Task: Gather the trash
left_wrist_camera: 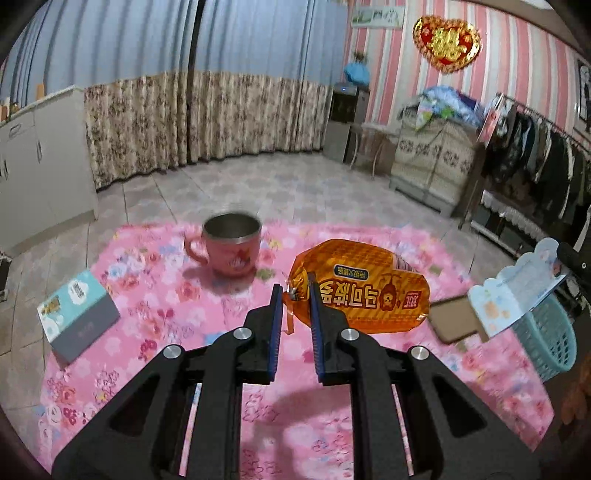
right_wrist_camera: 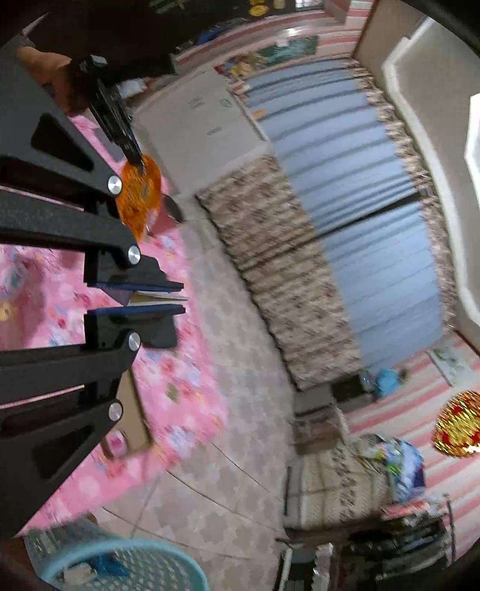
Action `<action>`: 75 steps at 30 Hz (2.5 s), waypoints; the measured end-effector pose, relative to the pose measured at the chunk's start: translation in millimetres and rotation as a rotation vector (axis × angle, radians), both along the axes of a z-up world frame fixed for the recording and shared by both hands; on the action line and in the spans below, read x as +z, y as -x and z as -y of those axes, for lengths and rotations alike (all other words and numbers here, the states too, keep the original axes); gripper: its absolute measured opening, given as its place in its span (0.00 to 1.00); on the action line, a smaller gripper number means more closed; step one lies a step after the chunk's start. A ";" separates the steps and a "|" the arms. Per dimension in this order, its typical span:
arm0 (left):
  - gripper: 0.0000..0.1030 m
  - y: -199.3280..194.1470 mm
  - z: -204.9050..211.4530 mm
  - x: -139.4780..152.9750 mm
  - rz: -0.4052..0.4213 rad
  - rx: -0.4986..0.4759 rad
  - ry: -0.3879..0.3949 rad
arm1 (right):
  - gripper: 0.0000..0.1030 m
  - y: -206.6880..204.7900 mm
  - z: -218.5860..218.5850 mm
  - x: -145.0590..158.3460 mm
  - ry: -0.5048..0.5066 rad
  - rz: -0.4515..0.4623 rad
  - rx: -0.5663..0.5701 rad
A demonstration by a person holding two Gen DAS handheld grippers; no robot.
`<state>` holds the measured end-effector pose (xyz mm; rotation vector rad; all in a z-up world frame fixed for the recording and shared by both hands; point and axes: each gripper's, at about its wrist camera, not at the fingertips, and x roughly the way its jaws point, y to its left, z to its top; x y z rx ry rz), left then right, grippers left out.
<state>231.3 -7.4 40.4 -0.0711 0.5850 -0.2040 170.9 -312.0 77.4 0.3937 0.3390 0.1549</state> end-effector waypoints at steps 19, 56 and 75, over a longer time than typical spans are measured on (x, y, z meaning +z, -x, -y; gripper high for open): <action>0.13 24.5 318.7 23.7 -0.007 -0.427 0.033 | 0.07 139.4 235.0 13.9 0.091 -0.003 -0.581; 0.83 40.9 375.9 -7.8 0.001 -0.454 -0.056 | 0.61 119.8 238.7 13.7 0.179 -0.165 -0.621; 0.95 179.8 -17.2 -23.0 0.140 0.155 -0.102 | 0.92 154.1 -89.2 -36.0 0.374 -0.017 0.022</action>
